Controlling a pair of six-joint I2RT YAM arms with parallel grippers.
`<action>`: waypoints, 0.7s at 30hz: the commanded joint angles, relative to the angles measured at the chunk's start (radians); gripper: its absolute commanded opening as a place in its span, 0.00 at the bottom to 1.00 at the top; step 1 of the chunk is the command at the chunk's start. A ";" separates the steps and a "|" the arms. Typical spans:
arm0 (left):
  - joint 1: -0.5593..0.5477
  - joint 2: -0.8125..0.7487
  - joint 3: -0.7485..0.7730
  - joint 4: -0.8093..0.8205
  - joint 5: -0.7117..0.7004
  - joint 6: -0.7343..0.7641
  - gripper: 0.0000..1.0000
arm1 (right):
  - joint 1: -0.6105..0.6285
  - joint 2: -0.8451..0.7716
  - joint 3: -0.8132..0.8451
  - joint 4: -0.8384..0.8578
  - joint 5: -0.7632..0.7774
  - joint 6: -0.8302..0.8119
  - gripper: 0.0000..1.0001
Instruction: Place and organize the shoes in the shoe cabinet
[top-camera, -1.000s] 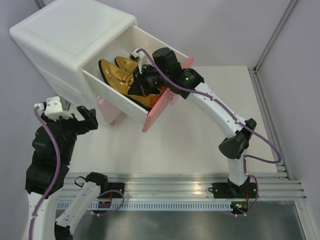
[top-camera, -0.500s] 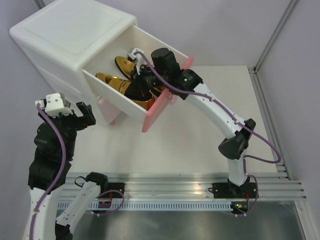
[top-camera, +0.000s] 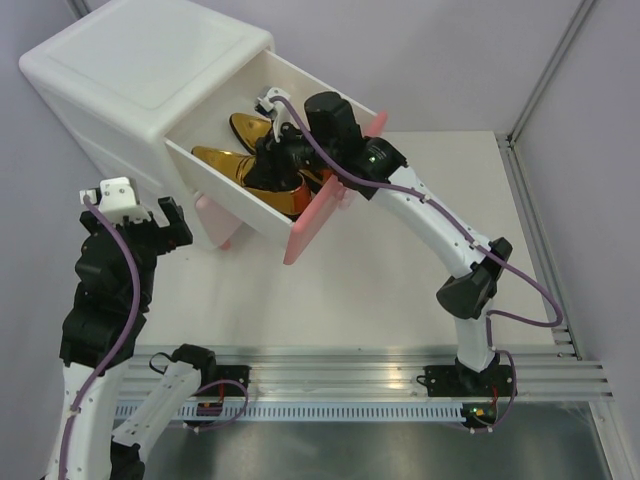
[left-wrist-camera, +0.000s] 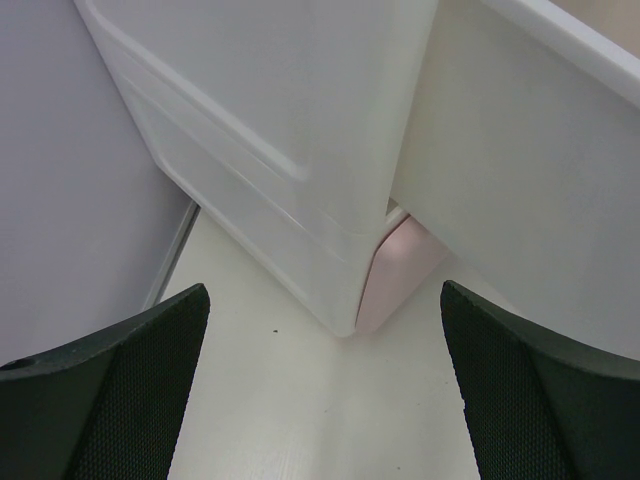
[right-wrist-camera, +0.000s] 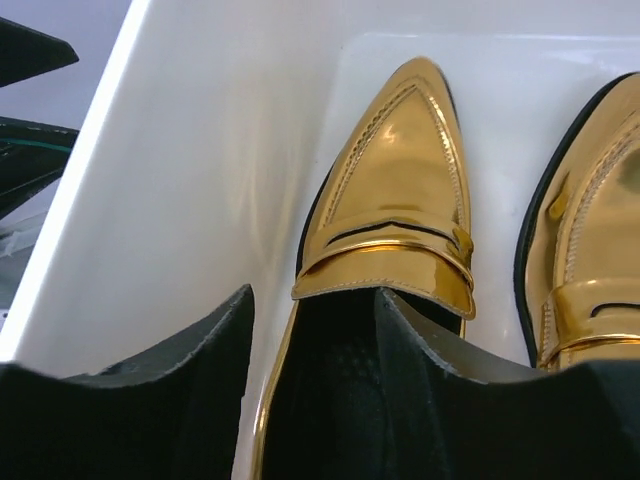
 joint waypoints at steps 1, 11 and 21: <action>-0.005 0.029 0.051 0.046 -0.017 0.049 1.00 | 0.005 -0.072 0.053 0.182 0.038 0.011 0.58; -0.005 0.072 0.100 0.045 -0.004 0.057 1.00 | -0.005 -0.223 -0.082 0.394 0.201 0.002 0.91; -0.005 0.072 0.111 0.043 0.015 0.037 1.00 | -0.028 -0.333 -0.230 0.402 0.334 0.005 0.91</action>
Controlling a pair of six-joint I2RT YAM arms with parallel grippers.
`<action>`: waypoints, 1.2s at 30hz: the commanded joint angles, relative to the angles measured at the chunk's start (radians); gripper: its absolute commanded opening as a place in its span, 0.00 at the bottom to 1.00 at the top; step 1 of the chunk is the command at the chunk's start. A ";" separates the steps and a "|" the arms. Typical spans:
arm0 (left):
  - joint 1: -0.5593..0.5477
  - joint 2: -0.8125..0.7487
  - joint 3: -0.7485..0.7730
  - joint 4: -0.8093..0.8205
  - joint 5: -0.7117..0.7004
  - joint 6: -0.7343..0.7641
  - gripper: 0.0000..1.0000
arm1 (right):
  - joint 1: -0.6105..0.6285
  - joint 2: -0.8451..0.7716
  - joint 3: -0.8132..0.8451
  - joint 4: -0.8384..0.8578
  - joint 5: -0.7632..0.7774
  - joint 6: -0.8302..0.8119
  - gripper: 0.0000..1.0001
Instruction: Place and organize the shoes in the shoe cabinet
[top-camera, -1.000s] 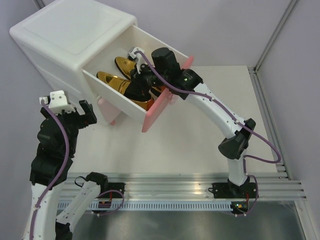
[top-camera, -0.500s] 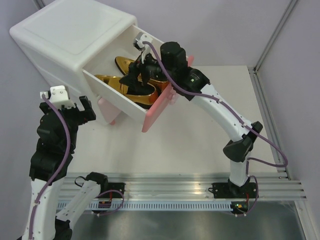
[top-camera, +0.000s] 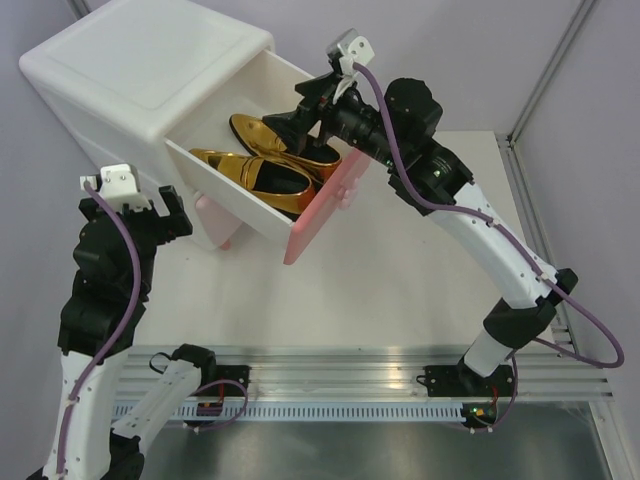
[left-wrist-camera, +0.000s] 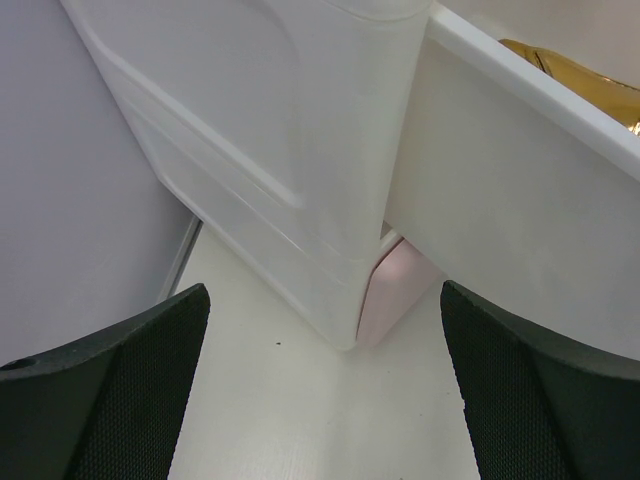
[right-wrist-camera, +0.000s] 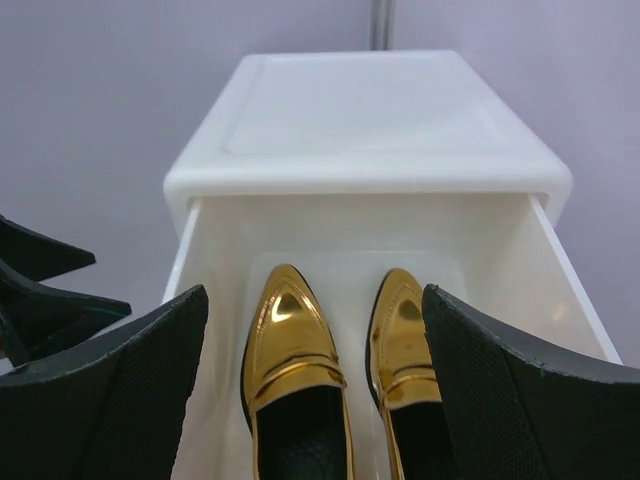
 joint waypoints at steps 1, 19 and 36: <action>-0.005 -0.011 0.033 0.040 0.012 0.008 1.00 | -0.017 -0.057 -0.092 0.022 0.092 -0.004 0.91; -0.005 -0.169 -0.021 -0.061 0.052 -0.130 1.00 | -0.048 -0.490 -0.595 0.039 0.262 0.030 0.90; -0.005 -0.114 0.032 -0.121 0.125 -0.139 1.00 | -0.058 -0.689 -0.862 -0.150 0.309 -0.001 0.90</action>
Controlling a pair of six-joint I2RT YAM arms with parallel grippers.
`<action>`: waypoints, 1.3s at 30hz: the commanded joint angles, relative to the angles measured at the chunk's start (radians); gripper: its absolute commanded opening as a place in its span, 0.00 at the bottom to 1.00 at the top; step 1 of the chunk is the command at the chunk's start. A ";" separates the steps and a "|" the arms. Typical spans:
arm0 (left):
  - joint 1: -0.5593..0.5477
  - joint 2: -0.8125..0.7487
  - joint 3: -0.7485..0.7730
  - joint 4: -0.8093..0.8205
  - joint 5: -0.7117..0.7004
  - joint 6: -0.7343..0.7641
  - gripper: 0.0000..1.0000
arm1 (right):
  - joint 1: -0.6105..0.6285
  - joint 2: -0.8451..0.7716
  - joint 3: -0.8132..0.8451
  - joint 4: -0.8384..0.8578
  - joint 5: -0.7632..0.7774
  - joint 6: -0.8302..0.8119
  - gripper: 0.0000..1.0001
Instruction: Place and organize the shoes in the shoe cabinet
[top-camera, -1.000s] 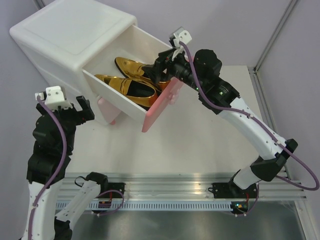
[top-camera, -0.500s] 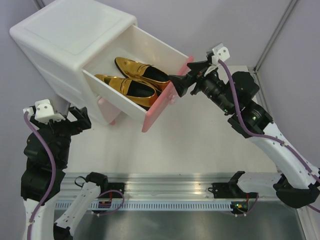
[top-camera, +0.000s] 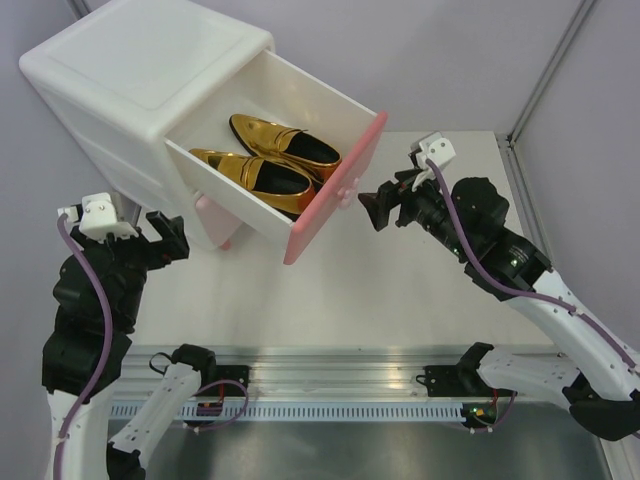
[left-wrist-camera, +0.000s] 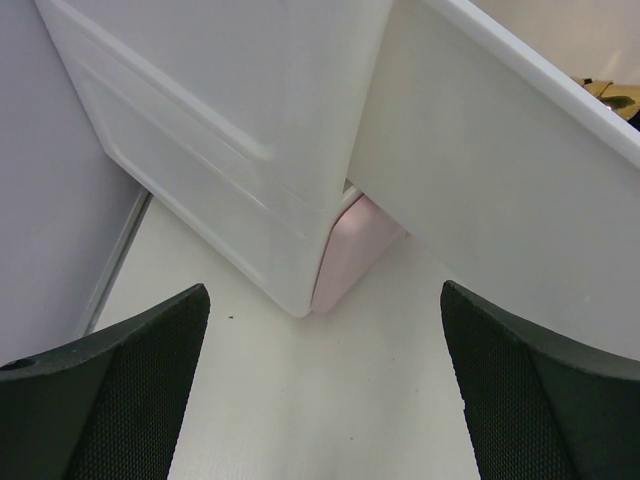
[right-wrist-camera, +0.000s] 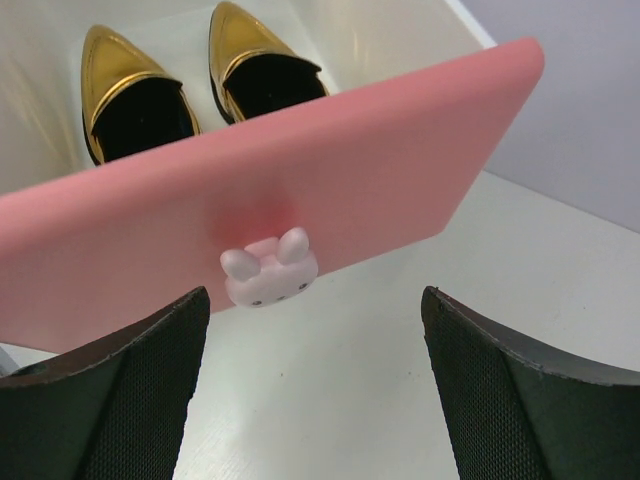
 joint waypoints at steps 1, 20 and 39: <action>-0.005 0.020 0.033 -0.011 0.039 -0.020 1.00 | -0.011 -0.028 -0.031 -0.030 -0.042 -0.022 0.90; -0.005 0.029 0.031 -0.045 0.095 -0.073 1.00 | -0.144 0.027 -0.204 0.091 -0.308 -0.040 0.91; -0.005 0.003 0.040 -0.088 0.070 -0.099 1.00 | -0.153 0.202 -0.051 0.157 -0.513 -0.151 0.90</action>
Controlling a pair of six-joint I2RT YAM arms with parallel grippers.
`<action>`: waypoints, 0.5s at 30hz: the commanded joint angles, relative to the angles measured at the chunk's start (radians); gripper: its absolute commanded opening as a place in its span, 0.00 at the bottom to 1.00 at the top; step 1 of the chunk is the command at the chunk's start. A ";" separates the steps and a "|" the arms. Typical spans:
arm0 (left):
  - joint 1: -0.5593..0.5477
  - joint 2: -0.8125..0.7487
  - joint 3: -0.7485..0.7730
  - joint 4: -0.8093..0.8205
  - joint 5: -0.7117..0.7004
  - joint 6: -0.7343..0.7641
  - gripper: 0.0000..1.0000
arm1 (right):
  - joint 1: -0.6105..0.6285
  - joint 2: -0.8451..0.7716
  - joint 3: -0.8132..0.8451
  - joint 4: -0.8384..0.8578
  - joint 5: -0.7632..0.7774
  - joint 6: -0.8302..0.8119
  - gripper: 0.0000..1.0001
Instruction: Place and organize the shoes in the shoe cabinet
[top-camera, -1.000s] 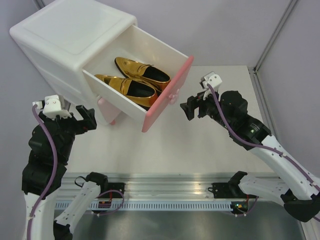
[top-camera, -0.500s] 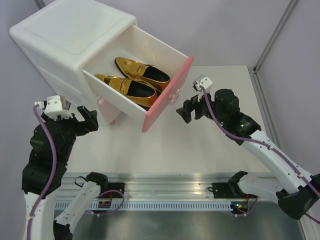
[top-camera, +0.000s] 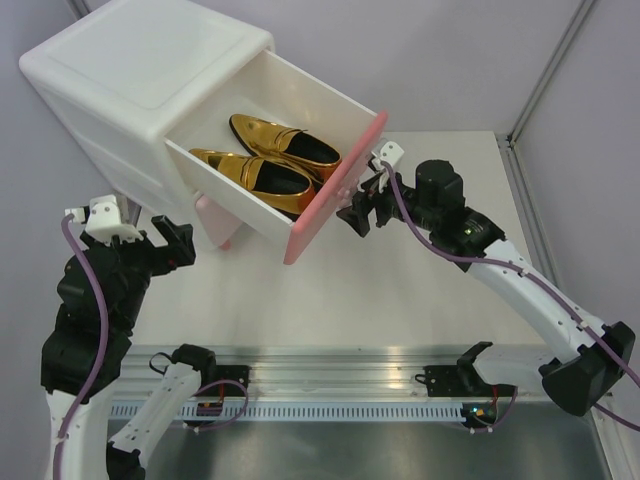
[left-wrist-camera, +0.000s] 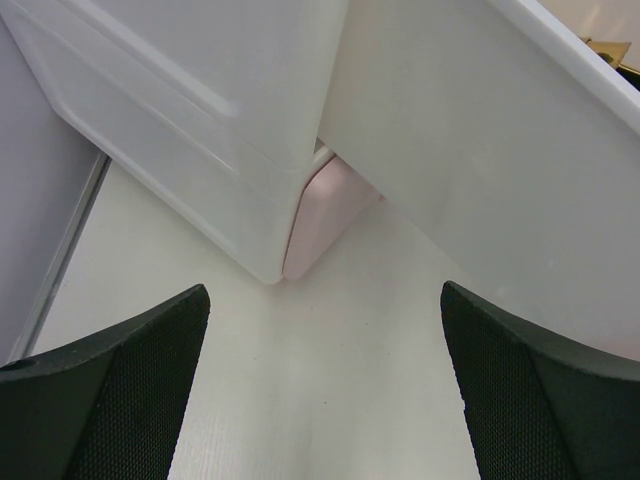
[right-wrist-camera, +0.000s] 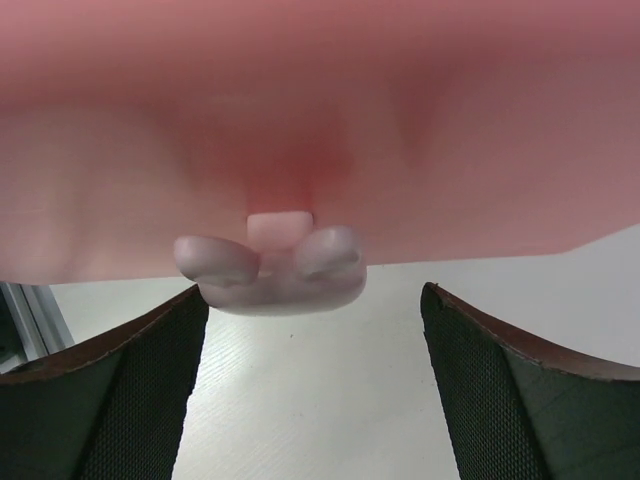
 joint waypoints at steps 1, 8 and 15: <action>-0.005 -0.007 0.032 -0.012 -0.004 -0.032 1.00 | -0.004 0.020 0.054 0.058 -0.071 -0.015 0.90; -0.005 -0.006 0.031 -0.017 -0.014 -0.029 1.00 | -0.009 0.050 0.091 0.049 -0.094 -0.015 0.69; -0.005 0.014 0.045 -0.015 -0.010 -0.023 1.00 | -0.010 0.077 0.171 0.009 -0.112 -0.025 0.26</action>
